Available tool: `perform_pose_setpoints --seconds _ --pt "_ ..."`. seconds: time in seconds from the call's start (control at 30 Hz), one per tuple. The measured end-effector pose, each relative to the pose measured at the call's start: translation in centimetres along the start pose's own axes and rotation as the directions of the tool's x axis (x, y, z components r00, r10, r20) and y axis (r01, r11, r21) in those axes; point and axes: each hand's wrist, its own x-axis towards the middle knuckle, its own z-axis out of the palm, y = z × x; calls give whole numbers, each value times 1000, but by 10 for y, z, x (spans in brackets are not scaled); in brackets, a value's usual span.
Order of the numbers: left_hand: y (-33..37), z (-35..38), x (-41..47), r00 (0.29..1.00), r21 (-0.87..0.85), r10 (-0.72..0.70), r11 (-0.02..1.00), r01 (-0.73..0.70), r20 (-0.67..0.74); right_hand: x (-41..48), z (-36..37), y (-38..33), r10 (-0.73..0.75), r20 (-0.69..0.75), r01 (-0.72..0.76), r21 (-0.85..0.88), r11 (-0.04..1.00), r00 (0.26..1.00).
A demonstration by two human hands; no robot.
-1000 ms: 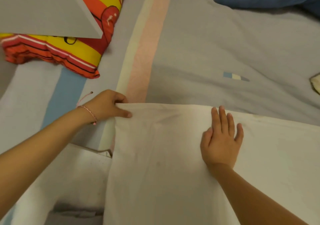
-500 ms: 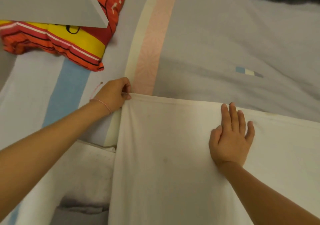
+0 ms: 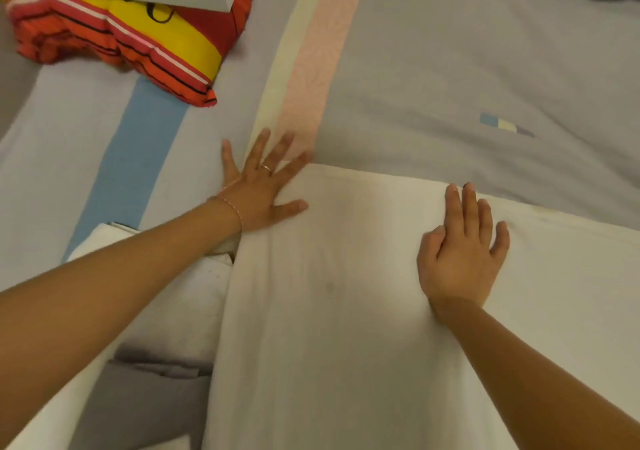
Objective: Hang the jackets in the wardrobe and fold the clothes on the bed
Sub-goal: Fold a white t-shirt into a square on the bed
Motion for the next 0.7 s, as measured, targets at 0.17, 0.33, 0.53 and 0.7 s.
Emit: perform_pose_setpoints --seconds 0.17,0.33,0.53,0.7 --pt "25 -23 2 954 -15 -291 956 293 68 9 -4 -3 -28 87 32 -43 999 996" --pt "147 -6 -106 959 -51 -28 999 14 -281 -40 -36 7 -251 167 235 106 966 954" --pt "235 89 -275 974 -65 208 975 -214 -92 -255 -60 133 -575 349 603 34 797 740" --pt "240 133 -368 977 -83 -87 991 105 195 -354 -98 304 2 439 121 -252 960 899"
